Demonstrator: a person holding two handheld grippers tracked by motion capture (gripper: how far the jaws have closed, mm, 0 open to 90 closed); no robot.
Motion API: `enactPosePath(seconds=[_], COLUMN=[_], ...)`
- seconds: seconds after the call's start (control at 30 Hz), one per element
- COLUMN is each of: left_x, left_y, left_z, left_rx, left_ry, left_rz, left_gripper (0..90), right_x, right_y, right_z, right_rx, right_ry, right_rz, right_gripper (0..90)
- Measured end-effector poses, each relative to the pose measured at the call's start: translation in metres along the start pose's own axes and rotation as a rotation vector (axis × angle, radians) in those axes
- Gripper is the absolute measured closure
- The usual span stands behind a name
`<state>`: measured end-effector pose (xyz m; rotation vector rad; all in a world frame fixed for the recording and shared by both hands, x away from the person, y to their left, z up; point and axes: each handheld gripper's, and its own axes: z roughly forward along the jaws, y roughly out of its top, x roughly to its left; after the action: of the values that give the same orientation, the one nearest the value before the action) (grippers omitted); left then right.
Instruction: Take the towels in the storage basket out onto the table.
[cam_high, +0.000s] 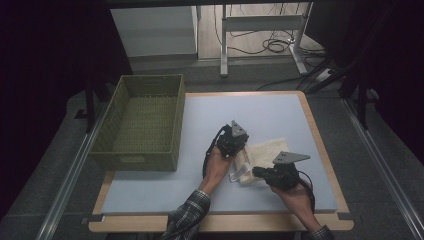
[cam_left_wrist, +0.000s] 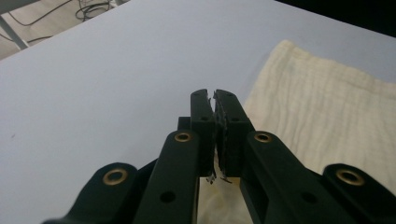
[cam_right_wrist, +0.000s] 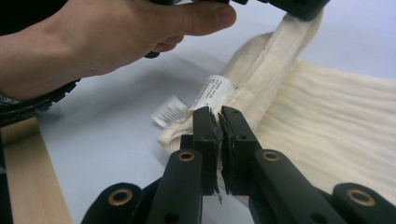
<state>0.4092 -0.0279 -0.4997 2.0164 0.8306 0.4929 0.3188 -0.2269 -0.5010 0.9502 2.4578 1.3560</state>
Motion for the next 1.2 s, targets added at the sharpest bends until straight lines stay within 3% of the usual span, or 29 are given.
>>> enactPosePath(seconds=[0.33, 0.67, 1.1, 1.2], left_x=[-0.012, -0.031, -0.043, -0.044], left_y=[0.021, 0.046, 0.056, 0.057], left_z=[0.025, 0.052, 0.082, 0.084], left_rx=[-0.003, 0.014, 0.049, 0.05], left_ry=[-0.054, -0.085, -0.102, -0.111], left_rz=[0.012, 0.058, 0.066, 0.053], left_gripper=[86.8, 86.6, 86.0, 79.4], right_x=[-0.023, -0.045, -0.064, -0.068], right_y=[-0.011, -0.02, -0.032, -0.034], right_z=[-0.024, -0.048, -0.056, -0.055], right_rx=[-0.014, -0.02, -0.006, 0.005], right_ry=[-0.073, -0.137, -0.192, -0.199], right_rz=[0.039, 0.072, 0.104, 0.106], right_gripper=[85.1, 85.1, 84.8, 84.0])
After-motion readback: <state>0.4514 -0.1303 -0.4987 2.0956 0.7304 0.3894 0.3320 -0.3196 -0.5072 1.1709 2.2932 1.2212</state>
